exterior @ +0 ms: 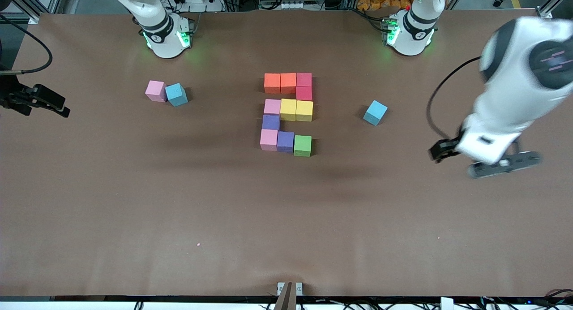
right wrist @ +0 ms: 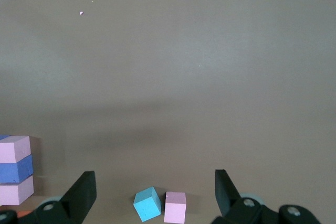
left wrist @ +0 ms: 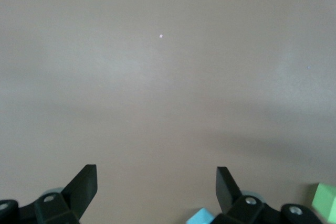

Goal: Form number 2 with 11 blocks

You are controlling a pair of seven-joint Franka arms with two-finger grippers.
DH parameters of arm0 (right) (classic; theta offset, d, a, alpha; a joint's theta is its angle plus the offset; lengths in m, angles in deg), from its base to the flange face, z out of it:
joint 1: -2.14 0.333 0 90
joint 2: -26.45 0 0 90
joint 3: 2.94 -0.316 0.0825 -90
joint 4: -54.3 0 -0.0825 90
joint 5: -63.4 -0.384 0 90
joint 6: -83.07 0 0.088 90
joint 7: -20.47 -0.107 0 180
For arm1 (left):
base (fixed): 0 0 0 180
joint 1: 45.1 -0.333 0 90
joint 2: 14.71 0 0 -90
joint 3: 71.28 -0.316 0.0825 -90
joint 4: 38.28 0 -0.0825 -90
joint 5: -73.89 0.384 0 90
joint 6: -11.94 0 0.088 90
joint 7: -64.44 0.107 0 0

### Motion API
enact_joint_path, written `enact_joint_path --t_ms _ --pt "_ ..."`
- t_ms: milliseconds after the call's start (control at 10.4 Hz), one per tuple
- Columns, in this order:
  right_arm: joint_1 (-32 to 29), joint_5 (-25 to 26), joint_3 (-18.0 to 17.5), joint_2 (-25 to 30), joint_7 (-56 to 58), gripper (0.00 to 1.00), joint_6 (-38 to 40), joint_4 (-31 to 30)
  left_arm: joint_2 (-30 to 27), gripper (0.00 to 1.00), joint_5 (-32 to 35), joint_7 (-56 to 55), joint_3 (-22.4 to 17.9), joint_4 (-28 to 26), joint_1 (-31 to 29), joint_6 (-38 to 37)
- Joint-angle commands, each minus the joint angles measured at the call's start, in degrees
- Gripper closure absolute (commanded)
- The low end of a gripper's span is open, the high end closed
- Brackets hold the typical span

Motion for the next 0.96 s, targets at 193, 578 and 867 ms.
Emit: enact_joint_path --t_ms 193,578,867 --pt "-1.2 -0.1 0.2 0.0 -0.9 0.00 0.8 0.7 -5.2 0.00 -8.5 12.3 -12.2 -1.2 4.9 -4.7" --pt "-1.4 -0.1 0.3 0.0 -0.3 0.00 0.8 0.7 -9.0 0.00 -9.4 14.9 -14.7 -1.7 8.4 -10.7" --pt "-1.3 0.0 0.2 0.0 -0.4 0.00 0.8 0.8 -11.4 0.00 -12.3 17.0 -18.9 -2.2 11.4 -12.8"
